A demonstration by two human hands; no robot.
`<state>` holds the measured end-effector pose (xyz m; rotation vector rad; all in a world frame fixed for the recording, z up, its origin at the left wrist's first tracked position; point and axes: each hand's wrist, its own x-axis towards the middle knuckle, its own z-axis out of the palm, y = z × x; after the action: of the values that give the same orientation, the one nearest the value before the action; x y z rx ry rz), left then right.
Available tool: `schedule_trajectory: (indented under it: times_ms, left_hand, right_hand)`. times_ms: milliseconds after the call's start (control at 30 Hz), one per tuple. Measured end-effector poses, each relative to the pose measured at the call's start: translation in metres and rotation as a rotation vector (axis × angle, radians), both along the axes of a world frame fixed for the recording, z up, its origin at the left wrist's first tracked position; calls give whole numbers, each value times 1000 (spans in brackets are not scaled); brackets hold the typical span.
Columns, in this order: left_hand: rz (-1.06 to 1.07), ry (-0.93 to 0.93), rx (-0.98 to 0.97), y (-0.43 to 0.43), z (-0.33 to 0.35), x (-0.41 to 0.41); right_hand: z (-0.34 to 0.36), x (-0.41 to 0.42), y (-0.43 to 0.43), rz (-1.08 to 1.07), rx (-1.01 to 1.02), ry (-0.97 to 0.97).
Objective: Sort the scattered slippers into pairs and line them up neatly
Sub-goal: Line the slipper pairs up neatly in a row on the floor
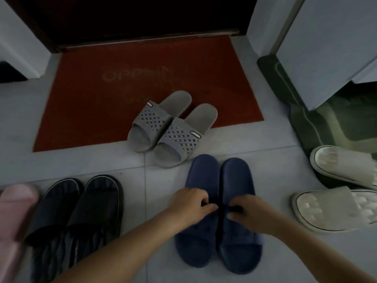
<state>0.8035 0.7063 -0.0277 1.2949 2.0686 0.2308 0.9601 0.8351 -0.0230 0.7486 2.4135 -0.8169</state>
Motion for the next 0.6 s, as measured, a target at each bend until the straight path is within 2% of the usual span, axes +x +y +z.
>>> schedule_trajectory:
  times_ms: [67, 167, 233, 300, 367, 433, 467, 567, 600]
  left_hand:
    - [-112, 67, 55, -7, -1, -5]
    - [-310, 103, 41, -21, 0, -19]
    - [-381, 101, 68, -25, -2, -26]
    - [-324, 53, 145, -30, -6, -27]
    - [-133, 1, 237, -42, -10, -22]
    - [92, 6, 324, -61, -12, -16]
    - [204, 18, 347, -72, -13, -12]
    - [580, 17, 320, -107, -16, 10]
    - [719, 6, 303, -115, -16, 21]
  right_hand:
    - [-7, -1, -21, -91, -77, 40]
    - [-9, -3, -56, -370, -300, 62]
    - [-11, -9, -79, -431, -437, 53]
    - [-12, -19, -98, -488, -517, 50]
    - [-13, -31, -104, -585, -661, 28]
    - [-14, -36, -95, -592, -747, 6]
    - [-14, -37, -84, -521, -656, 28]
    - [-16, -33, -42, -262, -82, 150]
    - [-19, -33, -32, -164, 36, 159]
